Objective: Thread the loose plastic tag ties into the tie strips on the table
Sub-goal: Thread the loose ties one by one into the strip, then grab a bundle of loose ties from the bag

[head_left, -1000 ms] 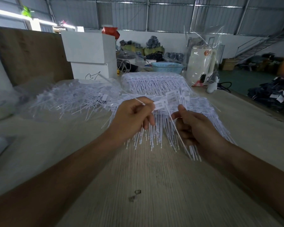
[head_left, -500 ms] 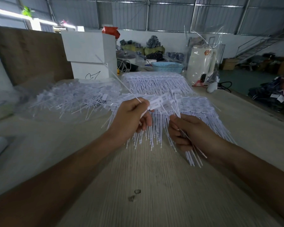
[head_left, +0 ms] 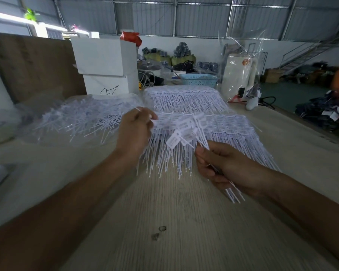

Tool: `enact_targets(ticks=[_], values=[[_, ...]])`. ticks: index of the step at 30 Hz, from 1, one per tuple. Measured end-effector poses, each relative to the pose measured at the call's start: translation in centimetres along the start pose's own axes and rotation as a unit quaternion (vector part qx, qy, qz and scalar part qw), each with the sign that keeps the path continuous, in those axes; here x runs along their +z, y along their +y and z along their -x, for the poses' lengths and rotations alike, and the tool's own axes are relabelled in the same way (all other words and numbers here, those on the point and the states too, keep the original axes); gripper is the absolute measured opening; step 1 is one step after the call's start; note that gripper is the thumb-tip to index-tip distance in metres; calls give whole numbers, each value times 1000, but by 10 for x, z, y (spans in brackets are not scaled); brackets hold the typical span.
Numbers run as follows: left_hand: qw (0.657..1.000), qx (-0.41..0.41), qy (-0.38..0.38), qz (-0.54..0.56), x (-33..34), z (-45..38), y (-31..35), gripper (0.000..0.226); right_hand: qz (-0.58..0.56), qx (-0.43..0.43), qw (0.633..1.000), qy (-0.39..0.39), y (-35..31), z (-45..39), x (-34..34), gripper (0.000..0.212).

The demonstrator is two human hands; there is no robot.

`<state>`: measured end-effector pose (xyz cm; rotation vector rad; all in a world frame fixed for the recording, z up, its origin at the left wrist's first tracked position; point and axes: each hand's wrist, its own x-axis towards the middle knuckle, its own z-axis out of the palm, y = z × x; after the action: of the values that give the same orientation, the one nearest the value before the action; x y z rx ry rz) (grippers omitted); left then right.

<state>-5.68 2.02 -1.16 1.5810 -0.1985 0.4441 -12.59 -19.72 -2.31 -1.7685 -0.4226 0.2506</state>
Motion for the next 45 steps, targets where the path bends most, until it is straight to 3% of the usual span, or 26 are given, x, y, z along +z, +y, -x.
enact_targets(ticks=[2,4,9,12,15,22,29,32,36,38,41,43,45], values=[[998,6,55,-8,-17,-12,1,29,-11,9,1000,15,0,-1,0,35],[995,46,57,-64,-24,-15,0,30,-33,18,998,41,1,-3,-1,35],[951,175,-99,-236,3,8,-2,41,-79,38,992,93,3,-6,-5,27],[931,219,-175,-232,21,23,-2,57,-120,44,987,102,3,-8,-5,34],[932,209,-219,-200,34,34,3,58,-142,51,984,99,3,-9,-2,44],[944,141,-229,-192,36,33,5,60,-139,50,987,59,3,-7,3,52],[905,236,-184,-303,34,28,-6,66,-90,48,995,18,4,-3,8,37],[898,259,-192,-301,33,26,-12,65,-88,63,994,19,3,-2,7,23],[898,254,-213,-290,26,23,-13,60,-99,76,991,44,2,-3,4,25],[917,240,-183,-260,16,18,-8,58,-111,69,990,59,1,-4,1,29],[975,171,-30,-136,-5,-3,-5,45,-136,56,986,83,-1,-5,-1,32],[992,66,90,-62,-26,-25,-12,39,-160,59,982,84,-3,-4,-2,30],[985,-60,162,-25,-51,-45,-25,36,-136,57,985,88,-5,-3,-2,30]])
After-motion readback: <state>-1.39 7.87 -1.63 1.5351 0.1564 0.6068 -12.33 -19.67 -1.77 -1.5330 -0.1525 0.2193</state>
